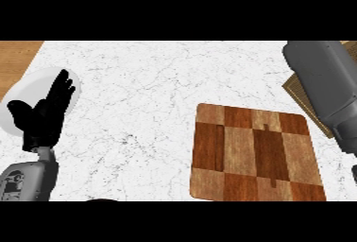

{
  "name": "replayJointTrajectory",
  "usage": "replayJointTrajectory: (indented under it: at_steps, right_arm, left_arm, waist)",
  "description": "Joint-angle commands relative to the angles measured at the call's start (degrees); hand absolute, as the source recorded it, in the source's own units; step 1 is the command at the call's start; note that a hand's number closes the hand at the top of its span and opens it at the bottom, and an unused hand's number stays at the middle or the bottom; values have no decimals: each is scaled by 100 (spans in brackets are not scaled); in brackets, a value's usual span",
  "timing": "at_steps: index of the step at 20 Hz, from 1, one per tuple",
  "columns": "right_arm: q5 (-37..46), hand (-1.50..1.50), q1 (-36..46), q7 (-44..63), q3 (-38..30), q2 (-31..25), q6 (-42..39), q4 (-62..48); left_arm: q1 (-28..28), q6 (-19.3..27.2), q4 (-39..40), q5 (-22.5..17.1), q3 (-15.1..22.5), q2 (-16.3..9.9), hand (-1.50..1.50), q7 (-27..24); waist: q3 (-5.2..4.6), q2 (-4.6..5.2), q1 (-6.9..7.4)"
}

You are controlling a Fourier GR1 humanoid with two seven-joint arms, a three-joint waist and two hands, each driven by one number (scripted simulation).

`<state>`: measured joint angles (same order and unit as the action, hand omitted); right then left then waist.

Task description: Pick the tomato from the cutting board and place it in the basket

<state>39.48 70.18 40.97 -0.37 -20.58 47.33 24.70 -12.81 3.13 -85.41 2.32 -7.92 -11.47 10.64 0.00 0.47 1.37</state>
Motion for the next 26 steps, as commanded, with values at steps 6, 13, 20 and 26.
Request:
replayJointTrajectory:
  at_steps: [6, 13, 20, 26]
  right_arm:
    - [-474, 150, -312, -919, -636, -663, -405, -661]
    - [-655, 150, -369, -1226, -925, -779, -490, -845]
    - [-1217, 150, -837, -2148, -1412, -934, -728, -611]
    - [1255, 150, -827, -1889, 821, -1497, -1012, -1485]
  left_arm:
    - [-221, 60, 67, 45, 43, 73, 0, 56]
    - [-1, -46, -62, -36, -53, -13, 0, 106]
    - [-86, 49, 92, 55, -2, 95, 0, 17]
    - [-109, -120, 210, -26, -89, -59, 0, -153]
  waist:
    - [7, 38, 28]
    - [4, 9, 22]
    - [4, -3, -19]
    - [-15, 47, 97]
